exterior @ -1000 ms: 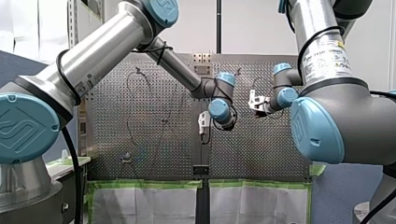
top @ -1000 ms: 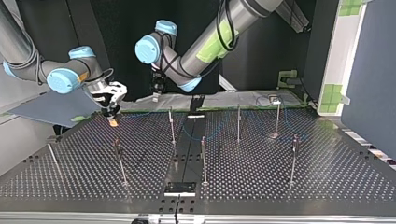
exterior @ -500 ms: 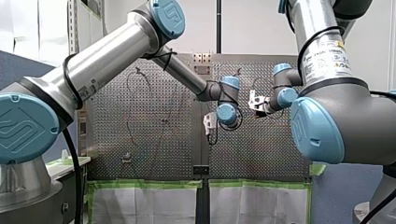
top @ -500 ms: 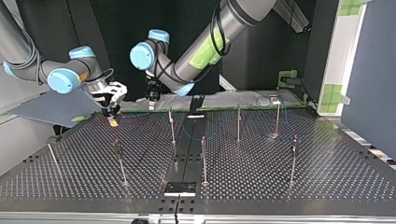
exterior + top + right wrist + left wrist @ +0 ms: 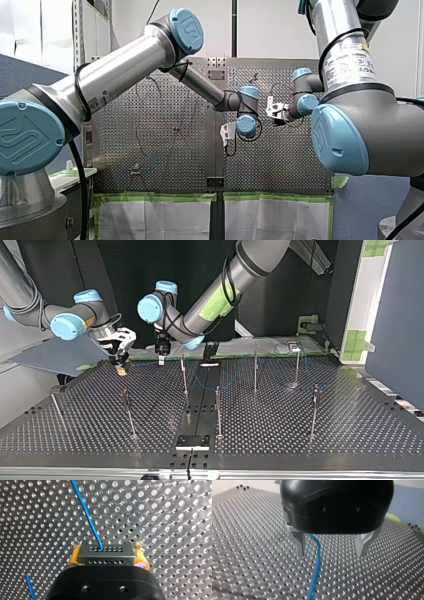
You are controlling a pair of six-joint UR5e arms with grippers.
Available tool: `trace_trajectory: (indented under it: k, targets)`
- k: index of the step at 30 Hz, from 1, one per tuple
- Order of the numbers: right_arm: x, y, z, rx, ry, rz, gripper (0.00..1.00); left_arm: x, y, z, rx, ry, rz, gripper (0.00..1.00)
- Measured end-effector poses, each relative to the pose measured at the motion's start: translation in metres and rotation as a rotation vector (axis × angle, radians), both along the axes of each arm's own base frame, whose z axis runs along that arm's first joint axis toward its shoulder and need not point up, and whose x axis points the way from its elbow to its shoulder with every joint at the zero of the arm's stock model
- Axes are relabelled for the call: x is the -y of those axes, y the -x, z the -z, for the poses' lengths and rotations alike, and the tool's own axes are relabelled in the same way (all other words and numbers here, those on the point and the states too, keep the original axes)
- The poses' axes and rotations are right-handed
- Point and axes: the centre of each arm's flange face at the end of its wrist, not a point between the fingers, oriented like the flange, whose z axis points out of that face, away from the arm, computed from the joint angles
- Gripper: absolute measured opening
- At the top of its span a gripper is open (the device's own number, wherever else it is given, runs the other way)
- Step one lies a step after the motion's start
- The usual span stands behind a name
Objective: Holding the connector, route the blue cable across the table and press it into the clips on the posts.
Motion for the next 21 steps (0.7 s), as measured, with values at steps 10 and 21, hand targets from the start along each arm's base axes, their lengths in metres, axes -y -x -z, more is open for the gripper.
trace_trajectory:
  k: [10, 21]
  targets:
    - [0.0, 0.0, 0.0, 0.0, 0.001, 0.0, 0.0, 0.008, -0.012, -0.006, 0.015, 0.012, 0.0, 1.0]
    - [0.0, 0.0, -0.001, 0.001, 0.002, -0.004, 0.0, 0.01, -0.011, -0.007, 0.017, -0.002, 0.007, 0.0]
